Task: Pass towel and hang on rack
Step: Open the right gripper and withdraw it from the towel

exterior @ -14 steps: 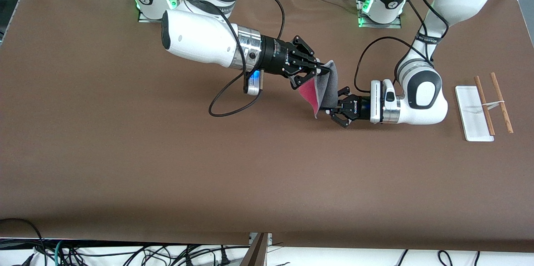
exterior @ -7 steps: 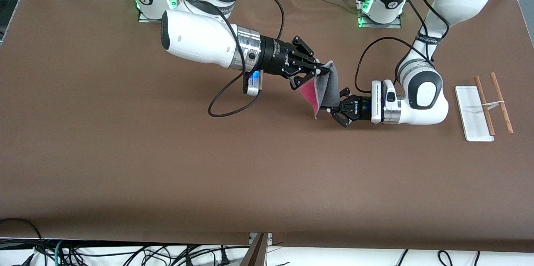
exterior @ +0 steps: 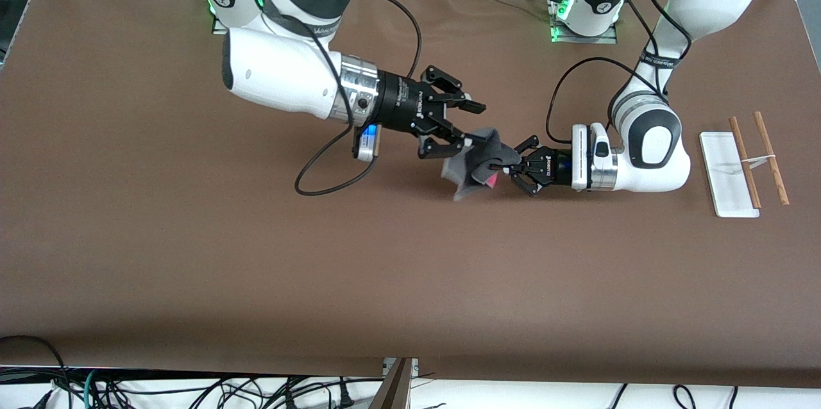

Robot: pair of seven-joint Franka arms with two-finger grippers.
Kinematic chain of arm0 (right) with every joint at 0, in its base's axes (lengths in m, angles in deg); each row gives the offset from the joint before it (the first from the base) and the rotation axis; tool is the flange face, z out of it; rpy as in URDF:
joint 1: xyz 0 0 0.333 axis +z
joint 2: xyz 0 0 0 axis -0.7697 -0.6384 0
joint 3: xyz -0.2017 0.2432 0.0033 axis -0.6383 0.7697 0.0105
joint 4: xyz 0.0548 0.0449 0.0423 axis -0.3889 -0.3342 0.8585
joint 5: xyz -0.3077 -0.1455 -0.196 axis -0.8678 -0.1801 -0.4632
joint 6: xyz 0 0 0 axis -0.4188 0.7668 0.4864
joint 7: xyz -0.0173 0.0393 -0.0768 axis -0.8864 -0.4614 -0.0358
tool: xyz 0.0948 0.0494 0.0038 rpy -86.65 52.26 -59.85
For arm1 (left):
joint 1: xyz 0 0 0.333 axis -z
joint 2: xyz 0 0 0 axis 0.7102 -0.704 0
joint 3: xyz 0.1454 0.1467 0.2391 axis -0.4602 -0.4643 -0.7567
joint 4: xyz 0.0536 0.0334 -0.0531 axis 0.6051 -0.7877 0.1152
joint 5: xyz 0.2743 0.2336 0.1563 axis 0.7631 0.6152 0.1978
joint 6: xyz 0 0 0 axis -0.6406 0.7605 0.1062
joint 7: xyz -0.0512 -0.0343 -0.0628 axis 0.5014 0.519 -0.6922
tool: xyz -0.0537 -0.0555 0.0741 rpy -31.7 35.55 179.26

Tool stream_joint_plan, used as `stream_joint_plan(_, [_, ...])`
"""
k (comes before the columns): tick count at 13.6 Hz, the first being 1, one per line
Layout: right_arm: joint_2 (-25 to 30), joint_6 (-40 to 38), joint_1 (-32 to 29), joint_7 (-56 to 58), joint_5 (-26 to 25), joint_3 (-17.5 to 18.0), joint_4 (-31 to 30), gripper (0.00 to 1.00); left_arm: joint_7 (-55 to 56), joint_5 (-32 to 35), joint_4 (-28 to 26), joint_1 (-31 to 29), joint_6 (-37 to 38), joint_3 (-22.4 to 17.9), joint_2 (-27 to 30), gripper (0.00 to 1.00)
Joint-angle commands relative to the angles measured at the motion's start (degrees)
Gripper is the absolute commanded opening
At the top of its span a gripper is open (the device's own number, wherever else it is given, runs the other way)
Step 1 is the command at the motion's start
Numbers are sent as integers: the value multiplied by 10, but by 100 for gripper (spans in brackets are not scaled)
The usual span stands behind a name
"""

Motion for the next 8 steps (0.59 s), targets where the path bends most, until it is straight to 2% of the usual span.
stream_joint_plan(1, [1, -64, -41, 15, 4, 2, 21, 99, -5, 27, 15, -10, 2, -2, 6, 0])
stream_joint_plan(4, [10, -153, -95, 85, 3, 3, 31, 99, 94, 133, 66, -28, 2, -3, 9, 0])
stream_joint_plan(6, [20, -203, -131, 135, 0, 2, 31, 99, 185, 229, 117, -36, 4, -3, 23, 0])
stream_joint_plan(8, [34, -271, -161, 197, -29, 3, 31, 99, 267, 325, 178, -48, 42, -4, 24, 0])
